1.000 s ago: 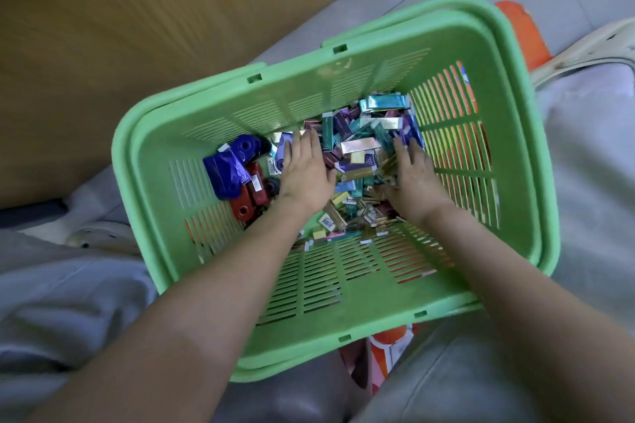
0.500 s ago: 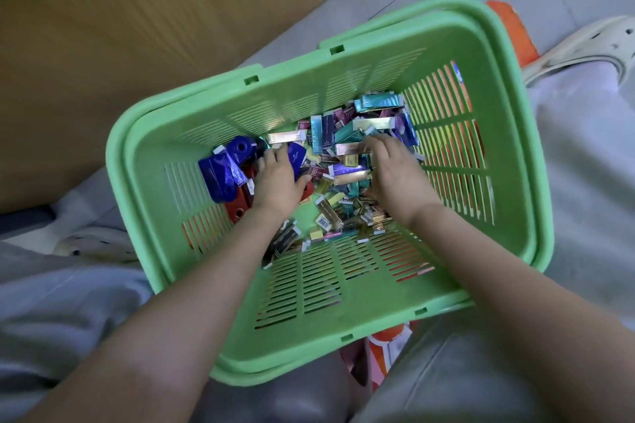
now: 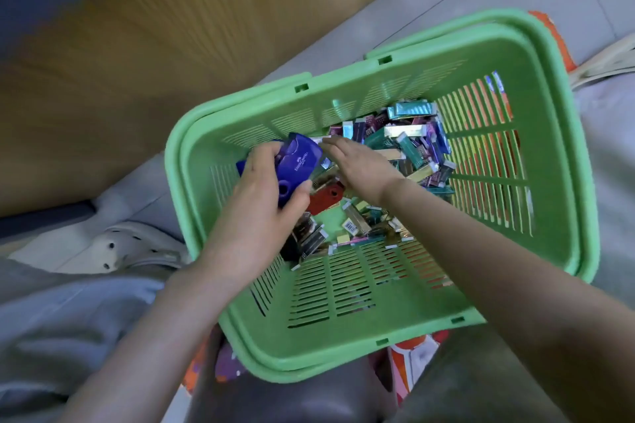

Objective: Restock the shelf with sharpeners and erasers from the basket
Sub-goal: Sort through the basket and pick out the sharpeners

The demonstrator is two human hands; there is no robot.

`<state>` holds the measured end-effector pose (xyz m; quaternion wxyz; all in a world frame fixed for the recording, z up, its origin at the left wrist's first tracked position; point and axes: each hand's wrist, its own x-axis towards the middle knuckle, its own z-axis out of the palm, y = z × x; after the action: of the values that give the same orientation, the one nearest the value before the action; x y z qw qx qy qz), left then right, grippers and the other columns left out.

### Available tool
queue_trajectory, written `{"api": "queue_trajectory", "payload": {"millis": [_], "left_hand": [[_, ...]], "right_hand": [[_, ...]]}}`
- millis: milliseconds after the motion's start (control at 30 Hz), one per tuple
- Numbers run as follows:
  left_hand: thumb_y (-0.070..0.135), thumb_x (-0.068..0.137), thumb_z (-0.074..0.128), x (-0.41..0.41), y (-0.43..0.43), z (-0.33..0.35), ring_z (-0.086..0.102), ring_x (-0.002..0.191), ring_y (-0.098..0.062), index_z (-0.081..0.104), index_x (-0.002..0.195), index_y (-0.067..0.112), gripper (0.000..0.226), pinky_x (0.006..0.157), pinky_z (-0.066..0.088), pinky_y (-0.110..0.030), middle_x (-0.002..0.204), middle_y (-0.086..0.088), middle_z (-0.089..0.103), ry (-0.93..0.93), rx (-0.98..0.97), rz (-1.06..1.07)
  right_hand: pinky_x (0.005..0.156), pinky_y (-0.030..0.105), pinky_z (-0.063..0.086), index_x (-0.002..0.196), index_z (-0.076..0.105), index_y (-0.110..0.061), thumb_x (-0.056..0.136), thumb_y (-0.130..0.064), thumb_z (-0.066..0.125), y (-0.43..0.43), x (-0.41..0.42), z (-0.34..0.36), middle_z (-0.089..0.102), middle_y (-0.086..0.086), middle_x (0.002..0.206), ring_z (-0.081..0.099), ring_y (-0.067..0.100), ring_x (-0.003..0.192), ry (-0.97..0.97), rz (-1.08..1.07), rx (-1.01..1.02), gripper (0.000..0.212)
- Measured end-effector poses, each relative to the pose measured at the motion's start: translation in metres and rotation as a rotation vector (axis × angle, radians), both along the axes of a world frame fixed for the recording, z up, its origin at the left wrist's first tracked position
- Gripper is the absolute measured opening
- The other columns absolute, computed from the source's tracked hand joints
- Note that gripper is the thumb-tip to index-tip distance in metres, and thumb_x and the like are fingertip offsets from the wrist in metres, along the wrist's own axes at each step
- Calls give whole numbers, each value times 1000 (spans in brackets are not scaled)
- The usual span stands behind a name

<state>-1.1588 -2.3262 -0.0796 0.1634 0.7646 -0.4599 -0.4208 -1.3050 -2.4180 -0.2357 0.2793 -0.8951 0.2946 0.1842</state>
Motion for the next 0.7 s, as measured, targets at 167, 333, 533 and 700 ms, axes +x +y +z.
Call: {"api": "queue_trajectory", "payload": {"millis": [167, 333, 533, 700], "left_hand": [[23, 91, 56, 28, -1, 8, 58, 83, -1, 39, 112, 26, 27, 69, 46, -13, 98, 11, 57, 143, -38, 143], [15, 92, 57, 40, -5, 8, 54, 73, 6, 40, 110, 21, 25, 63, 42, -8, 92, 13, 54, 166, -93, 220], [17, 92, 56, 38, 0, 6, 55, 76, 1, 40, 111, 21, 25, 65, 44, -10, 94, 12, 55, 218, -79, 234], [19, 92, 56, 31, 4, 5, 57, 83, -13, 39, 113, 23, 27, 71, 48, -26, 95, 7, 57, 252, -82, 263]], "right_hand": [[114, 41, 21, 150, 8, -10, 93, -39, 53, 15, 44, -21, 22, 13, 151, 19, 29, 141, 186, -58, -48, 78], [104, 41, 35, 140, 24, -8, 91, -20, 59, 29, 53, -26, 37, 17, 138, 36, 30, 129, 326, -87, -109, 61], [76, 30, 51, 132, 31, -3, 88, 10, 40, 29, 48, -8, 41, 21, 129, 55, 23, 86, 308, -96, 32, 46], [78, 23, 47, 136, 28, -8, 94, -5, 47, 10, 16, 17, 43, 16, 126, 46, 18, 85, 255, -207, -38, 46]]}}
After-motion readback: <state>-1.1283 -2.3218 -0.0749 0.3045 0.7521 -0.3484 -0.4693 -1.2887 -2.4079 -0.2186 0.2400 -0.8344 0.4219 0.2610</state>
